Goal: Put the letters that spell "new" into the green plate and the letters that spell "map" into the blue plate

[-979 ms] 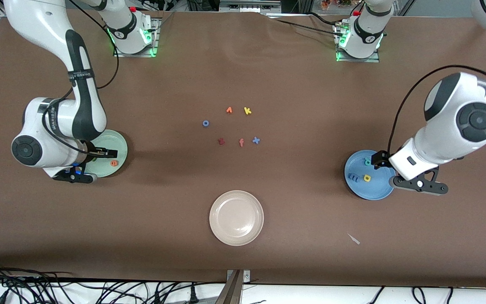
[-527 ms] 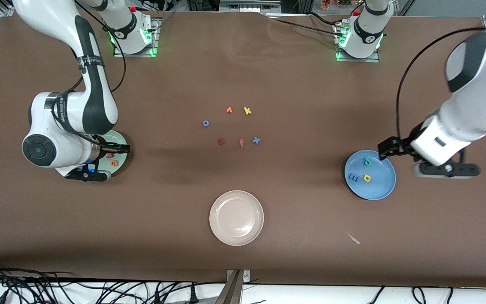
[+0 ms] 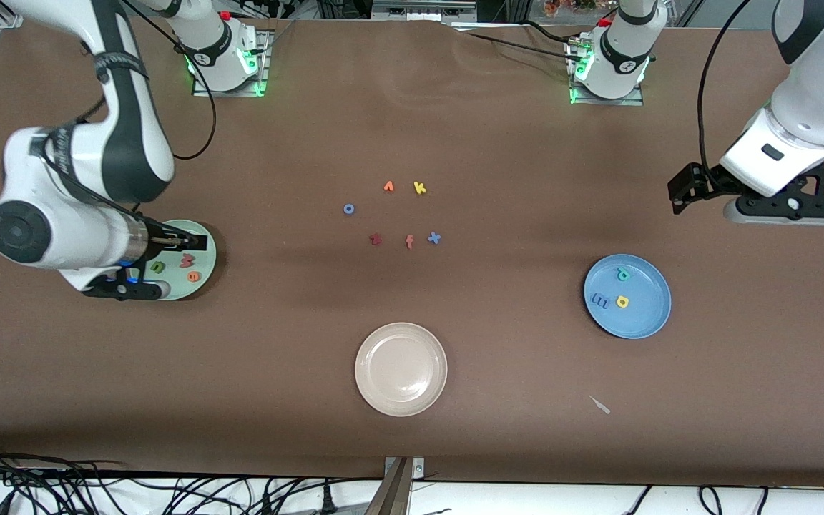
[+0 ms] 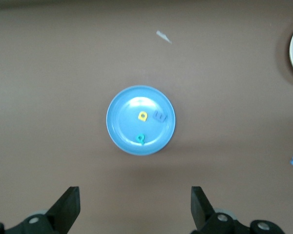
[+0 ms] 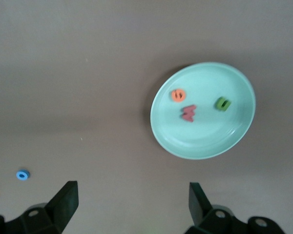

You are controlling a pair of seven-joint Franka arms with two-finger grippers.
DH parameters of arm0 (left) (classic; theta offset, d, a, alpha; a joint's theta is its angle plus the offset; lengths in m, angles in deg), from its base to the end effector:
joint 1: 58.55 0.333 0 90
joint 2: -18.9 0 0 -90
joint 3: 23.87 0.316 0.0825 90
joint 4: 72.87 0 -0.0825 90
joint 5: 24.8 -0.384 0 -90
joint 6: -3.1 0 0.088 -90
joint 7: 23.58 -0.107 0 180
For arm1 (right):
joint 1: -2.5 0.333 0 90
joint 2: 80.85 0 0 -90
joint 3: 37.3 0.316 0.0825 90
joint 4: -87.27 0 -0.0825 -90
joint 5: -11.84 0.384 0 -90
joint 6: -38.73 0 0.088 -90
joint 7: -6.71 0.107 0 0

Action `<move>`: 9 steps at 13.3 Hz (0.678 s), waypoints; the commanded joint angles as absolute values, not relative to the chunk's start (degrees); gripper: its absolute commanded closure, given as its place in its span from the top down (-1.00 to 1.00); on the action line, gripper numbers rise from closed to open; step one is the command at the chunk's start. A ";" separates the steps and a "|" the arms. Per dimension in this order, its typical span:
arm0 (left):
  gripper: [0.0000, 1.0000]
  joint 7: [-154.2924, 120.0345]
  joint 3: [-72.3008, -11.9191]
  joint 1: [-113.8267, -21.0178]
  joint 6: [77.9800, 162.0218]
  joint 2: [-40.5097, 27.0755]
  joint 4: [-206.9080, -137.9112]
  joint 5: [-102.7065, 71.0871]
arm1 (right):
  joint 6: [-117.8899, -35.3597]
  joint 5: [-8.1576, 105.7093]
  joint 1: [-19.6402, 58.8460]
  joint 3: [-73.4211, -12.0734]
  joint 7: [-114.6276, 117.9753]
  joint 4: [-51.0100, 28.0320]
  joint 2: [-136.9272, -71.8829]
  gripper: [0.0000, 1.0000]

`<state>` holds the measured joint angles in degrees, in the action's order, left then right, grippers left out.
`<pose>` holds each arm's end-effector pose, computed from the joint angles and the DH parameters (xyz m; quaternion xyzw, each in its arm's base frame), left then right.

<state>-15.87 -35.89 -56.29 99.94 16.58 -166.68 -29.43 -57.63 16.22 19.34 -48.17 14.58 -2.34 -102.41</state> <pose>0.5683 -0.0877 0.5813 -0.9991 0.0223 -0.0120 0.0345 0.6322 0.0874 0.4124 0.9918 -0.0233 -0.1247 0.0132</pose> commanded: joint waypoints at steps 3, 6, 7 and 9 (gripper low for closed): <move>1.00 -18.21 -35.12 -57.05 96.97 17.50 -164.28 -23.93 | -59.90 13.78 9.03 -39.51 14.61 -12.66 -87.29 1.00; 1.00 -18.13 -35.21 -57.40 96.97 16.80 -164.02 -23.66 | -54.98 8.15 7.96 -38.88 14.53 -12.05 -81.57 1.00; 1.00 -18.22 -35.21 -57.41 96.97 16.71 -164.02 -23.75 | -52.52 8.59 6.91 -38.97 14.62 -11.87 -80.25 1.00; 1.00 -18.04 -35.21 -57.58 97.06 16.53 -163.49 -24.01 | -49.44 10.17 6.81 -38.97 14.70 -8.03 -79.36 1.00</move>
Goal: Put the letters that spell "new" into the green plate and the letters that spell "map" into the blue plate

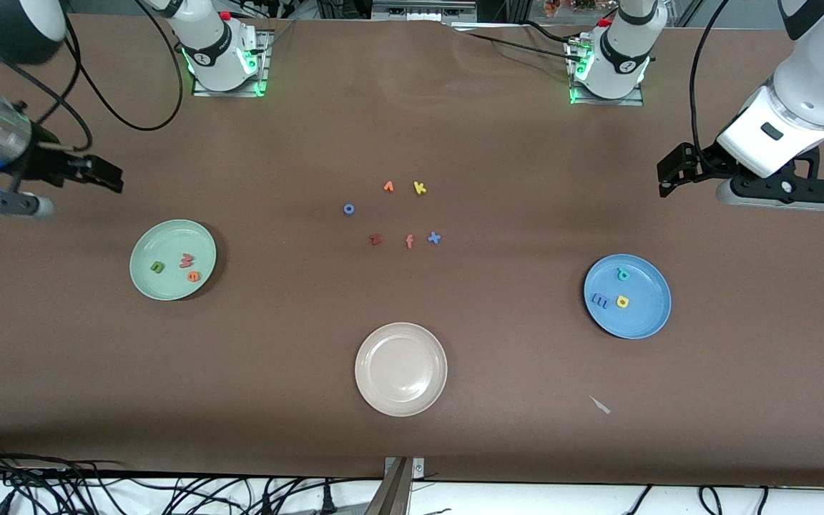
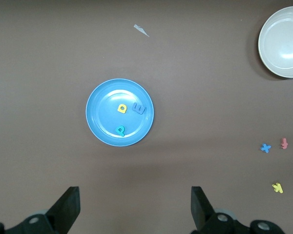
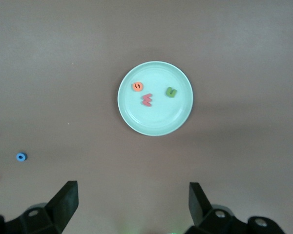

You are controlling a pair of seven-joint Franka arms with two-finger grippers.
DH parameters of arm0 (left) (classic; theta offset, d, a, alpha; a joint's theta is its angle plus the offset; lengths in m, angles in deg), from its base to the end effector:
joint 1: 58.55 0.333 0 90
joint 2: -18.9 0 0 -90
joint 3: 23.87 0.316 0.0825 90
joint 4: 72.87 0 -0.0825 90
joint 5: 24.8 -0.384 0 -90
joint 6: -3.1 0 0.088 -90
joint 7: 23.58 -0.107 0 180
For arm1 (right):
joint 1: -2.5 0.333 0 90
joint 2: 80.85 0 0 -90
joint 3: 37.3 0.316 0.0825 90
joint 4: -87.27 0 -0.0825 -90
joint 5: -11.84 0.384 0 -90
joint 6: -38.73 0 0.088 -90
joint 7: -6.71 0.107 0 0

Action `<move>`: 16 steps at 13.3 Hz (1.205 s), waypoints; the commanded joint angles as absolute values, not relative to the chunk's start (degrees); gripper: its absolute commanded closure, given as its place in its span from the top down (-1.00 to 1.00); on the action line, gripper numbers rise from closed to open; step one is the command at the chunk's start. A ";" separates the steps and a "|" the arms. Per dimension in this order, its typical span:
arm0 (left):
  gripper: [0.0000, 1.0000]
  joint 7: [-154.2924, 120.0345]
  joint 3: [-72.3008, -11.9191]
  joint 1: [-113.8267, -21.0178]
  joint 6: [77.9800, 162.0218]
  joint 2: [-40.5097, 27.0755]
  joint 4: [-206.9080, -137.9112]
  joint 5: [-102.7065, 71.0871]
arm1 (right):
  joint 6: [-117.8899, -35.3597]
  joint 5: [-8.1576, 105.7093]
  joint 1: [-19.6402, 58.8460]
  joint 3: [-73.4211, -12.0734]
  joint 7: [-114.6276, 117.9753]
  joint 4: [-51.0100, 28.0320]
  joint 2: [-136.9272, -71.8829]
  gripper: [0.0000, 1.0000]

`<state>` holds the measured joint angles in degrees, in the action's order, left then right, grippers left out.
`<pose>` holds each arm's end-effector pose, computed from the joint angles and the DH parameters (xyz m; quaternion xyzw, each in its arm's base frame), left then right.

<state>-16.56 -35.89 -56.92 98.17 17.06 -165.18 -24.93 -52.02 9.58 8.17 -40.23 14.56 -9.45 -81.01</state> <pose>0.5621 -0.1010 0.5955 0.9995 -0.0294 0.0079 0.0035 0.5501 0.0222 0.5690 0.9974 -0.0432 -0.0514 0.0246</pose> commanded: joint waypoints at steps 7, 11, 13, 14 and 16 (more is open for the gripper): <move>1.00 -18.22 -35.03 -56.79 97.14 14.07 -160.94 -23.83 | -48.80 11.14 6.90 -40.72 14.62 -4.05 -80.41 1.00; 1.00 -18.04 -34.77 -56.61 97.06 13.46 -158.31 -24.01 | -48.28 11.31 7.07 -41.17 15.06 -5.10 -80.33 1.00; 1.00 -17.87 -34.86 -56.70 96.97 13.10 -158.21 -23.92 | -49.15 11.23 7.60 -41.08 15.32 -5.02 -80.59 1.00; 1.00 -17.87 -34.86 -56.62 96.97 13.10 -158.21 -24.01 | -49.16 11.23 7.69 -41.08 15.32 -5.02 -80.76 1.00; 1.00 -17.87 -34.86 -56.53 96.97 13.02 -158.21 -23.75 | -49.33 11.23 7.69 -41.08 15.32 -4.75 -81.46 1.00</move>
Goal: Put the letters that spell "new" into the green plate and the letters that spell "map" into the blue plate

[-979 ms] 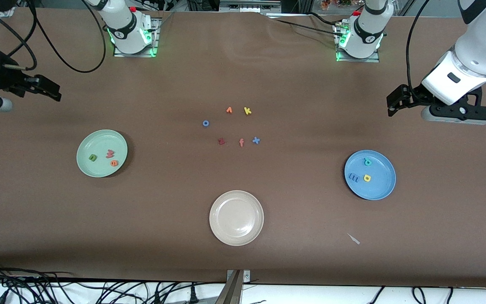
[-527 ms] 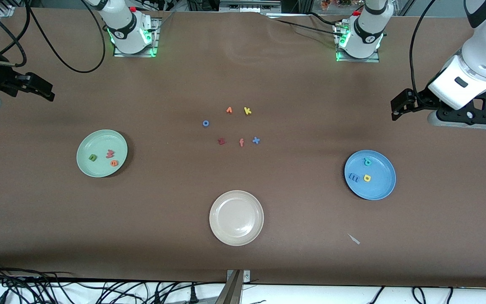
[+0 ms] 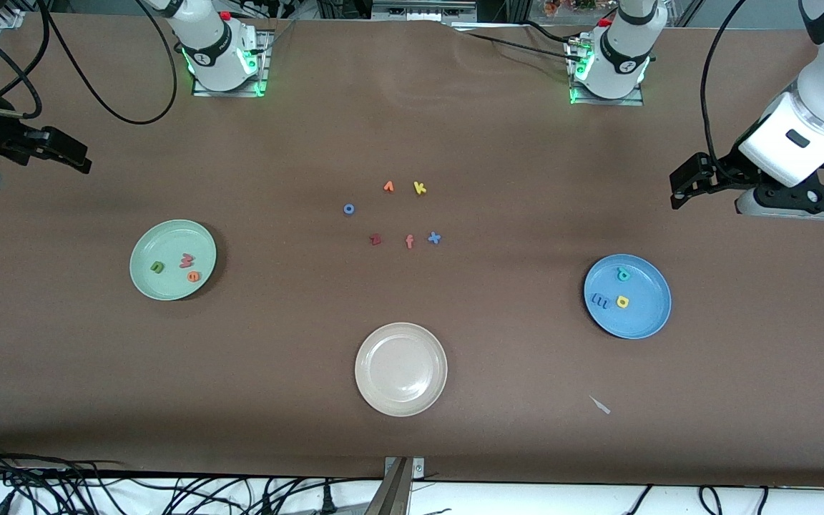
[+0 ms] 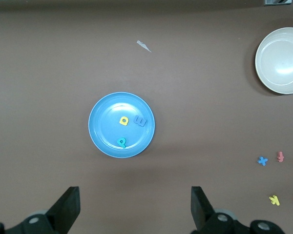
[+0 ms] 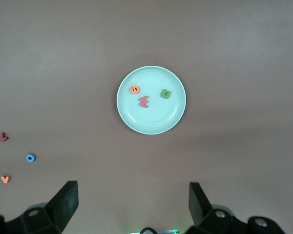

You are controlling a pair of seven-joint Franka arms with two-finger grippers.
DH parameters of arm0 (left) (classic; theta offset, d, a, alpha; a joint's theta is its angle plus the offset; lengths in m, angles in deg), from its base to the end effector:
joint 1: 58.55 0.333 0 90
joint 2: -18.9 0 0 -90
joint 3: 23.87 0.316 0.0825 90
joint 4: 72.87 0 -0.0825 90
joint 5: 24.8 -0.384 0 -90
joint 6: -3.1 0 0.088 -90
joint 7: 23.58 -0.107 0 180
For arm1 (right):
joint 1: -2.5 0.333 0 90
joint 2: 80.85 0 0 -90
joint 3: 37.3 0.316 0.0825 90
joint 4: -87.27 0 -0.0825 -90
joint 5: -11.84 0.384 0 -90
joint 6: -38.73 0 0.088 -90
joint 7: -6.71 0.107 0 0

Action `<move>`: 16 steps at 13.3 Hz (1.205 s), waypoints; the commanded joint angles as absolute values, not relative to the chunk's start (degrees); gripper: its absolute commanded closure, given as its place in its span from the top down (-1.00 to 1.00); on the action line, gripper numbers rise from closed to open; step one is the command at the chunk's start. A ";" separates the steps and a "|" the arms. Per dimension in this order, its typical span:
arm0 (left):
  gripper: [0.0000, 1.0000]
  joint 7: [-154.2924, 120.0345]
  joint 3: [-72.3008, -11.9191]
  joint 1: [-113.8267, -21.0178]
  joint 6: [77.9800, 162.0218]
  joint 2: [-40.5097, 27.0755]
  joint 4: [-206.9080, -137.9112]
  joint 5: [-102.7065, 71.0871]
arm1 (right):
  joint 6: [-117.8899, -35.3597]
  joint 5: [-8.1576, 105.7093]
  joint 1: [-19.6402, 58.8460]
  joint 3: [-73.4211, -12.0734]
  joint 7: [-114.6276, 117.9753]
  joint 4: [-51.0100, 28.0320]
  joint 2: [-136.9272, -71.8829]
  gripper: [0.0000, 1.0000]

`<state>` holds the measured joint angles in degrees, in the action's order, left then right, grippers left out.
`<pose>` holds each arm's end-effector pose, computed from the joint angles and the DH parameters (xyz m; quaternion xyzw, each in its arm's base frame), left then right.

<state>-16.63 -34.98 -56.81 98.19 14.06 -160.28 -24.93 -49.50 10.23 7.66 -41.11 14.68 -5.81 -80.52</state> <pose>0.5815 -0.0908 0.6067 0.9994 -0.0206 0.0243 0.0105 0.5474 0.0097 0.5999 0.9975 -0.0576 -0.0382 0.0170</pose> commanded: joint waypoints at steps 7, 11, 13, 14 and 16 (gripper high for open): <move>1.00 -17.87 -34.68 -56.18 96.97 13.19 -158.13 -23.66 | -49.42 11.14 7.69 -40.90 14.88 -4.84 -81.64 1.00; 1.00 -18.04 -34.68 -56.00 95.22 13.19 -156.64 -24.01 | -49.33 10.96 7.69 -40.99 14.70 -4.84 -81.73 1.00; 1.00 -17.87 -34.68 -56.17 95.04 12.93 -156.46 -24.01 | -49.42 10.96 7.69 -40.99 14.62 -4.84 -81.73 1.00; 1.00 -17.87 -34.77 -56.26 95.04 12.58 -156.46 -24.10 | -49.42 10.96 7.69 -40.99 14.70 -4.84 -81.73 1.00; 1.00 -18.04 -34.77 -56.26 95.04 12.31 -156.46 -24.01 | -49.42 10.96 7.69 -40.99 14.70 -4.84 -81.73 1.00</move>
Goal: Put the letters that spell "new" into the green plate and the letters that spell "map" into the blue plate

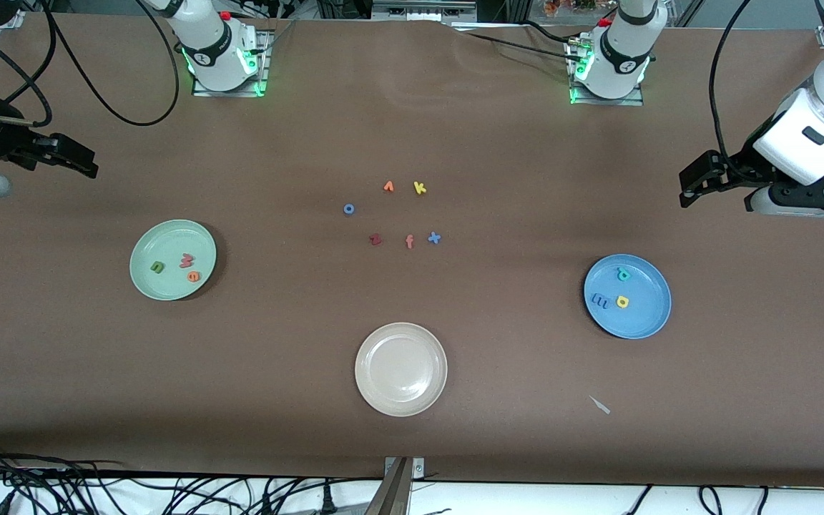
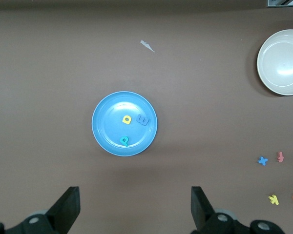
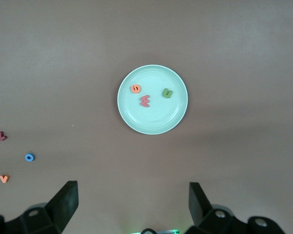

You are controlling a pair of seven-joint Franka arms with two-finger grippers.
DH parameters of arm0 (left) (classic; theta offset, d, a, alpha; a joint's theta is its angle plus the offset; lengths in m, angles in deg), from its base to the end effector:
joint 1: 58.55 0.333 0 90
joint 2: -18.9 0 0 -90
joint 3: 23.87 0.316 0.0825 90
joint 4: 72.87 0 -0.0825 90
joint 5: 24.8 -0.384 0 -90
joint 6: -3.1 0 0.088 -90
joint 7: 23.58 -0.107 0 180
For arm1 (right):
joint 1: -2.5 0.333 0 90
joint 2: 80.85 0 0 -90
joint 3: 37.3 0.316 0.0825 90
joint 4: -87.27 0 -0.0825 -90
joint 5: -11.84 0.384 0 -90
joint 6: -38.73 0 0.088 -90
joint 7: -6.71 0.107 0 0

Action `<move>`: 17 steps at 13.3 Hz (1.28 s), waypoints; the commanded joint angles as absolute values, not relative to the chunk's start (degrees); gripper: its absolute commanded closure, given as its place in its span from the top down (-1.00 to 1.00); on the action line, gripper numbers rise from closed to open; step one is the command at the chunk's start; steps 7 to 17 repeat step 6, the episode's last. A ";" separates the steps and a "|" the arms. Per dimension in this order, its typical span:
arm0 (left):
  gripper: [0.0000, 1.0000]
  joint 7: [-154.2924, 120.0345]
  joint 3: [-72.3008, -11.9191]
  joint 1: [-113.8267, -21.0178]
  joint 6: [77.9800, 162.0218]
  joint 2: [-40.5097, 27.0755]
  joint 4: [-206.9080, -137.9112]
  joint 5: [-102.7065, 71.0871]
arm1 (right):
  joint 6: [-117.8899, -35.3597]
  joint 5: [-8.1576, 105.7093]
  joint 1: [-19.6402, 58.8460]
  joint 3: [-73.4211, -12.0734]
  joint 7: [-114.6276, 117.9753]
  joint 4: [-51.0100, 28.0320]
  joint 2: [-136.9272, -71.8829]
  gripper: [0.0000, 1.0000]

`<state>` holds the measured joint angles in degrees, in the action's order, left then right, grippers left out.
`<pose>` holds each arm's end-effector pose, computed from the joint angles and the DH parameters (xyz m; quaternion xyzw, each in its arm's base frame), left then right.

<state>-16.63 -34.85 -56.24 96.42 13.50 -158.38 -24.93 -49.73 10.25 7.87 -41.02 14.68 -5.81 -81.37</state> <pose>0.5832 -0.0831 0.6140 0.9996 -0.0144 0.0206 0.0107 0.5517 0.0130 0.5921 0.9974 -0.0548 -0.0435 0.0179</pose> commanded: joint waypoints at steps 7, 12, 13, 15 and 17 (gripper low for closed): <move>1.00 -17.52 -34.95 -56.61 94.95 12.14 -156.46 -24.01 | -49.42 10.79 7.69 -40.99 14.70 -4.93 -81.73 1.00; 1.00 -17.52 -34.95 -56.61 94.95 12.14 -156.46 -24.01 | -49.42 10.79 7.69 -40.99 14.70 -4.93 -81.73 1.00; 1.00 -17.52 -34.95 -56.61 94.95 12.14 -156.46 -24.01 | -49.42 10.79 7.69 -40.99 14.70 -4.93 -81.73 1.00; 1.00 -17.52 -34.95 -56.61 94.95 12.14 -156.46 -24.01 | -49.42 10.79 7.69 -40.99 14.70 -4.93 -81.73 1.00; 1.00 -17.52 -34.95 -56.61 94.95 12.14 -156.46 -24.01 | -49.42 10.79 7.69 -40.99 14.70 -4.93 -81.73 1.00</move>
